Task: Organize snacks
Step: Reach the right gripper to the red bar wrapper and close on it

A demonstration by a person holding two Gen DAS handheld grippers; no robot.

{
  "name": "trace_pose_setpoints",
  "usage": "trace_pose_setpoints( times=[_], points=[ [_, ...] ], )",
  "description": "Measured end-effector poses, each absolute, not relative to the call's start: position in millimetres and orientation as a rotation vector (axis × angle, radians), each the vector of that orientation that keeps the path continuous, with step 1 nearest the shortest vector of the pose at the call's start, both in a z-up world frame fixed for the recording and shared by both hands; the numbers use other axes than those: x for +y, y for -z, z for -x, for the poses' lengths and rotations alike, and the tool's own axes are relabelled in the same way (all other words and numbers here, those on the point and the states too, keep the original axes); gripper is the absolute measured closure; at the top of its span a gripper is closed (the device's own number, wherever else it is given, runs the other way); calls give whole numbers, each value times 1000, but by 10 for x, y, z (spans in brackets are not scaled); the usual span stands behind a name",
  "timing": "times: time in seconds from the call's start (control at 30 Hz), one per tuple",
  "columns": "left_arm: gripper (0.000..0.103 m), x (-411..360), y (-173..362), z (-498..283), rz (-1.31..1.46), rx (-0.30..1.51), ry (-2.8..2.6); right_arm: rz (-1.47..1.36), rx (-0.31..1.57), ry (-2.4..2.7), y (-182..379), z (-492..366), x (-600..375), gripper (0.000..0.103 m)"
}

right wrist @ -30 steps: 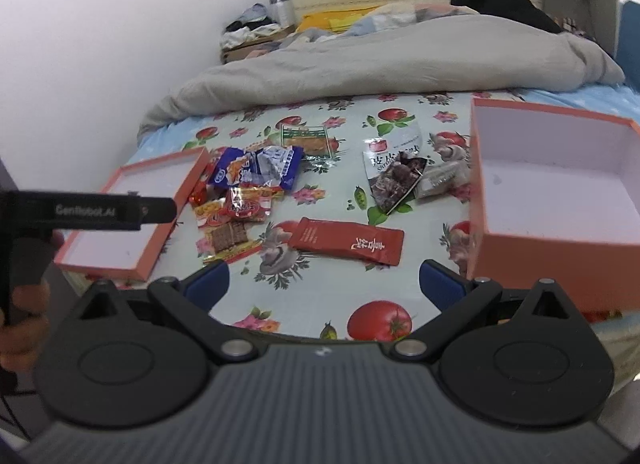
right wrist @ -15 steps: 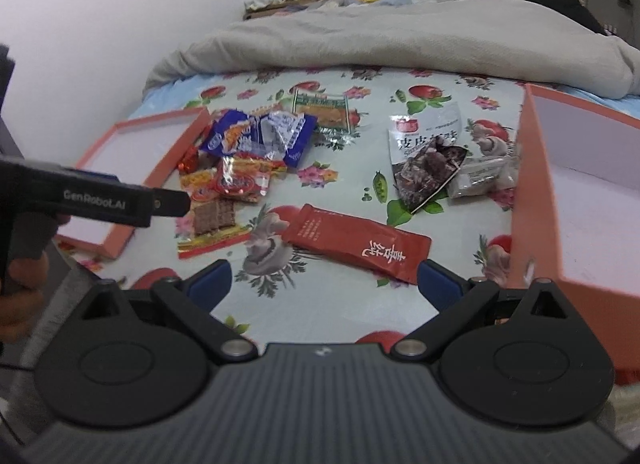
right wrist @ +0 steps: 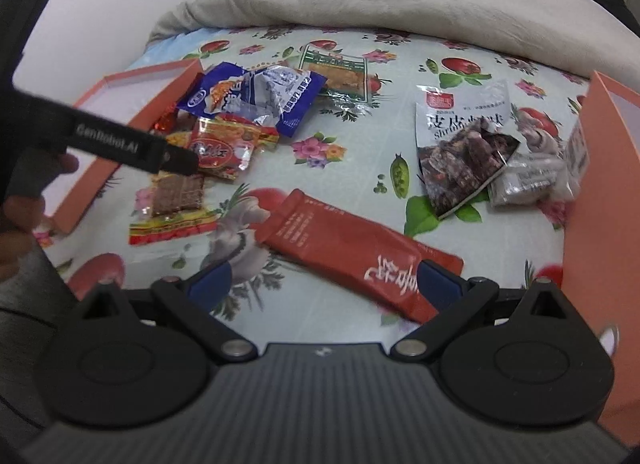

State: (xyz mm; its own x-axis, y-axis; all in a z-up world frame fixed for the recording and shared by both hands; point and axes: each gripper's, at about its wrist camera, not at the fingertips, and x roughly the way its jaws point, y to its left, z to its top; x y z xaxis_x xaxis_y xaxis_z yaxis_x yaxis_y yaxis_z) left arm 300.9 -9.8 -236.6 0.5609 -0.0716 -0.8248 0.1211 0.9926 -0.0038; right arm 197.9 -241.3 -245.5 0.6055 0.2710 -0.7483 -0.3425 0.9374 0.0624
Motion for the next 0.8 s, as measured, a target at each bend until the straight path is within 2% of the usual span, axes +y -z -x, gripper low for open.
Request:
trace_pose_setpoints(
  times=[0.23,0.37,0.7,0.77,0.8],
  points=[
    [0,-167,2490,-3259,-103,956,199,127,835,-409,2598,-2219,-2429,2],
    [0,-250,2622,-3384,-155,973,212,241,818,-428,2724,-2321,-2359,2],
    [0,-369,2800,-3439,-285,964,232,226,934,-536,2841,-2525,-2423,1],
    [0,-365,2812,-3448,-284,960,221,232,924,-558,2812,-2488,-2403,16],
    [0,-362,2818,-3456,-284,961,214,230,917,-563,2783,-2470,-2398,36]
  ],
)
